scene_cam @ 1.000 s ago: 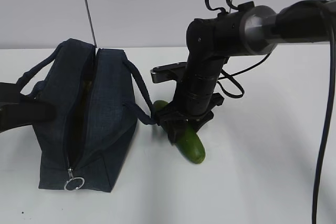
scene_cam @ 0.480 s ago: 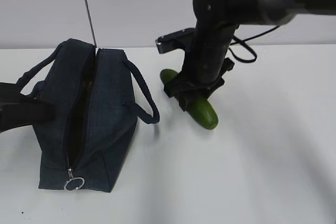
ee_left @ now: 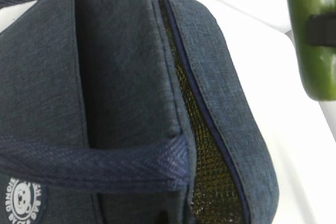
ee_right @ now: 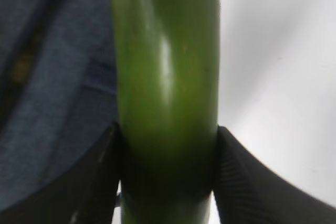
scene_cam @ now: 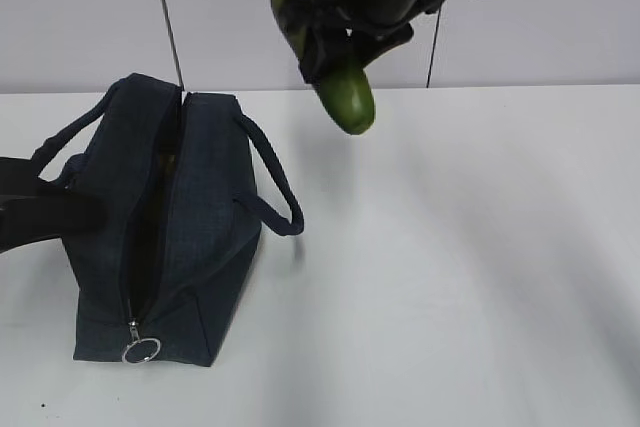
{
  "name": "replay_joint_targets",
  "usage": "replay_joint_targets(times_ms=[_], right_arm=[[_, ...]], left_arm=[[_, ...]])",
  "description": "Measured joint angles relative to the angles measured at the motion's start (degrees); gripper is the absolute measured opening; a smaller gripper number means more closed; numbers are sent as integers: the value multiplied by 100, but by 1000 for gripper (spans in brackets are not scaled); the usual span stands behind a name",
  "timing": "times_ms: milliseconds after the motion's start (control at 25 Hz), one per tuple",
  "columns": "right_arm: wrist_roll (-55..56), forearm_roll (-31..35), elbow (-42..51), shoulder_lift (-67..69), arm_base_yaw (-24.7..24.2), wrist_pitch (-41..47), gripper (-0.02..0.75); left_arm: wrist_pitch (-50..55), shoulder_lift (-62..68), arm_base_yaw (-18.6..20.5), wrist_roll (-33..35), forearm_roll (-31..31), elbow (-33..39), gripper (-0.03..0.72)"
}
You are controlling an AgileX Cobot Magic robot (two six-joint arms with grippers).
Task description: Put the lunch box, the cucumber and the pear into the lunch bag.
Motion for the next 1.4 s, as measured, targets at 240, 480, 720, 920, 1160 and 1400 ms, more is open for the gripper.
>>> replay_joint_targets(times_ms=[240, 480, 720, 920, 1160, 1400], right_arm=[[-722, 1843, -27, -4, 90, 88, 374], [-1146, 3470, -50, 334, 220, -76, 374], [-1313, 4018, -61, 962, 270, -26, 374], [-1326, 3990, -61, 1261, 279, 198, 376], [-1424, 3895, -61, 1357, 293, 223, 459], [-1505, 4148, -86, 1357, 306, 437, 601]], left_arm=[[-56, 0, 0, 0, -49, 0, -18], [-75, 0, 0, 0, -193, 0, -18], [-81, 0, 0, 0, -205, 0, -18], [-87, 0, 0, 0, -206, 0, -18], [-91, 0, 0, 0, -211, 0, -18], [-86, 0, 0, 0, -216, 0, -18]])
